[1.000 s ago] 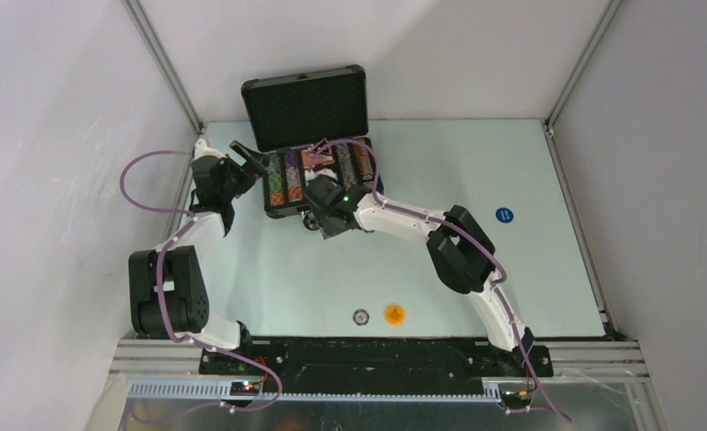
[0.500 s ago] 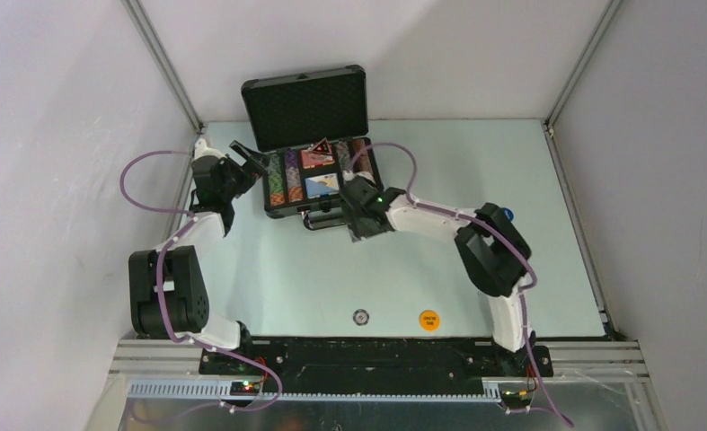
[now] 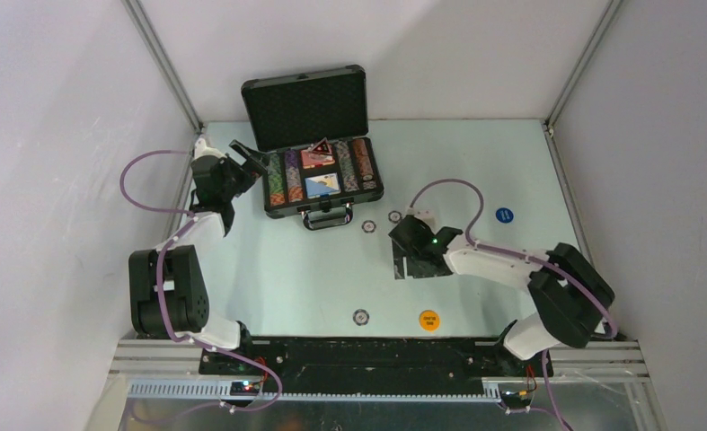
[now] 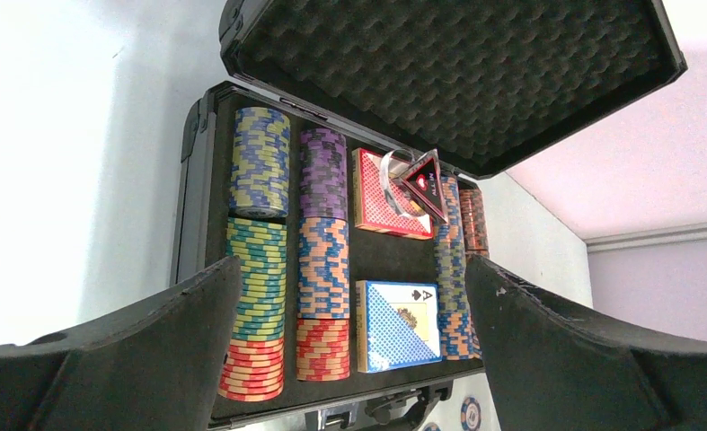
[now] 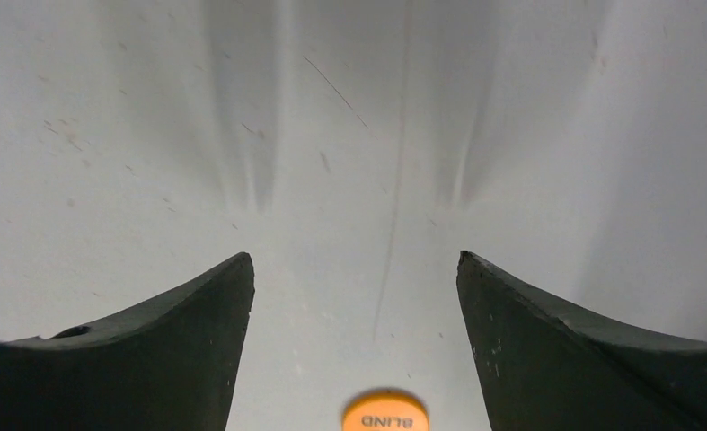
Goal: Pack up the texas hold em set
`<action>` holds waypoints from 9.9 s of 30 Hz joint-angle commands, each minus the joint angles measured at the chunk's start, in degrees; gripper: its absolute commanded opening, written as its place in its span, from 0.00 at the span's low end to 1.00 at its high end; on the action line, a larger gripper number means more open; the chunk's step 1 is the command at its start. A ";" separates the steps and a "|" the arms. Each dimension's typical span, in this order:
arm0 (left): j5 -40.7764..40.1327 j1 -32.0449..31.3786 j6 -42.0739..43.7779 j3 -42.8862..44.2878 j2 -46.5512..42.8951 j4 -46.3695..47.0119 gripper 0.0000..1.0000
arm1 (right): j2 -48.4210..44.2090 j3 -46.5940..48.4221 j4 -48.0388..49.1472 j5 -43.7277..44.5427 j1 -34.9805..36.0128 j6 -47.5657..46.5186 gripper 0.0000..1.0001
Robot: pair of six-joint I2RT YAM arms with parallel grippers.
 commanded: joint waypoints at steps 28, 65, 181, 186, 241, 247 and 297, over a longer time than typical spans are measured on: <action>2.22 0.17 -0.86 0.26 0.68 2.47 0.98 | -15.88 -15.99 -9.17 -0.99 14.84 26.05 0.68; 2.10 -0.31 -0.74 0.32 0.66 2.41 0.98 | -12.08 -17.92 -6.92 -0.29 17.17 27.32 0.61; 2.35 -0.32 -0.91 0.49 0.96 2.47 0.98 | -12.85 -11.79 -6.51 1.87 -1.04 9.07 0.79; 2.34 -0.41 -1.00 0.52 1.00 2.40 0.98 | -17.83 -16.15 -8.43 0.20 -2.55 10.17 0.81; 2.38 -0.36 -1.18 0.51 1.01 2.46 0.98 | -17.38 -18.89 -7.10 -2.68 -2.57 11.04 0.54; 2.42 -0.36 -1.18 0.57 1.12 2.45 0.98 | -17.68 -18.79 -5.68 -3.12 -2.61 10.48 0.50; 2.45 -0.42 -1.10 0.49 0.97 2.47 0.98 | -12.06 -15.47 -2.03 -6.34 -2.74 8.54 0.66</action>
